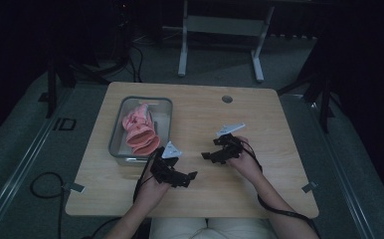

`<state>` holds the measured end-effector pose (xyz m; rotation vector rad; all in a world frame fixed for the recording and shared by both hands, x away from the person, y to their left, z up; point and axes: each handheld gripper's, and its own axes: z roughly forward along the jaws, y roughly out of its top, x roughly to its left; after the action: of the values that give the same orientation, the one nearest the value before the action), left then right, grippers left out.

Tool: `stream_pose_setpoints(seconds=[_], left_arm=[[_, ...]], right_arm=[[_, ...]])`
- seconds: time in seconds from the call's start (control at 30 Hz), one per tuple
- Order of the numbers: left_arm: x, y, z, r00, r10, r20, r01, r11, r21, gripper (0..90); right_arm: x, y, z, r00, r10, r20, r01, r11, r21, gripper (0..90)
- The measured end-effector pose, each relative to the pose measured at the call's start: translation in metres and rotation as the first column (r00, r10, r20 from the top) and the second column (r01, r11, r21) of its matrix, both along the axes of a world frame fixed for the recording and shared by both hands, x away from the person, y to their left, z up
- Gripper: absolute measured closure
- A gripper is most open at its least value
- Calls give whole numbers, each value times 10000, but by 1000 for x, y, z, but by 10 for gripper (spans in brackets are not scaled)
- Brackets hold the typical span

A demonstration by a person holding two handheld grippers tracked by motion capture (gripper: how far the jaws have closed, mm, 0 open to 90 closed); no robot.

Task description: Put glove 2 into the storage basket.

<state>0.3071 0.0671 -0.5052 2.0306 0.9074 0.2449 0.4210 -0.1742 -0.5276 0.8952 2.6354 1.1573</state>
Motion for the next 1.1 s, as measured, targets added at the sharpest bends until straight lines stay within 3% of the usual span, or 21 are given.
stream_pose_setpoints(seconds=[0.1, 0.2, 0.4, 0.57, 0.6, 0.8, 1.0, 1.1], left_arm=[[-3, -2, -9, 9998, -205, -89, 205, 9998, -28, 23], [-5, -6, -17, 9990, -390, -229, 398, 9985, 374, 23], [-8, -9, -30, 9982, -470, -385, 487, 9978, 456, 23], [-10, -11, -39, 9988, -405, -258, 421, 9972, 618, 23], [-10, -10, -40, 9990, -406, -197, 417, 9974, 581, 23], [-11, -11, -49, 9981, -495, -372, 516, 9970, 580, 22], [-13, -10, -52, 9993, -358, -96, 365, 9957, 856, 22], [-14, -9, -52, 9995, -314, -33, 316, 9968, 732, 22]], right_arm=[[-2, -5, -3, 10000, -37, 61, 37, 10000, -27, 149], [-4, -10, -6, 10000, -75, 54, 76, 10000, -51, 148], [-8, -16, -13, 9997, -259, 40, 260, 9996, -142, 143], [-9, -19, -18, 9995, -329, 37, 329, 9992, -223, 144], [-11, -21, -21, 9987, -459, 224, 468, 9981, -395, 144], [-14, -31, -30, 9965, -684, 472, 693, 9975, -167, 143], [-15, -39, -35, 9942, -795, 724, 811, 9965, -193, 143], [-15, -42, -35, 9923, -883, 867, 894, 9960, -85, 143]])
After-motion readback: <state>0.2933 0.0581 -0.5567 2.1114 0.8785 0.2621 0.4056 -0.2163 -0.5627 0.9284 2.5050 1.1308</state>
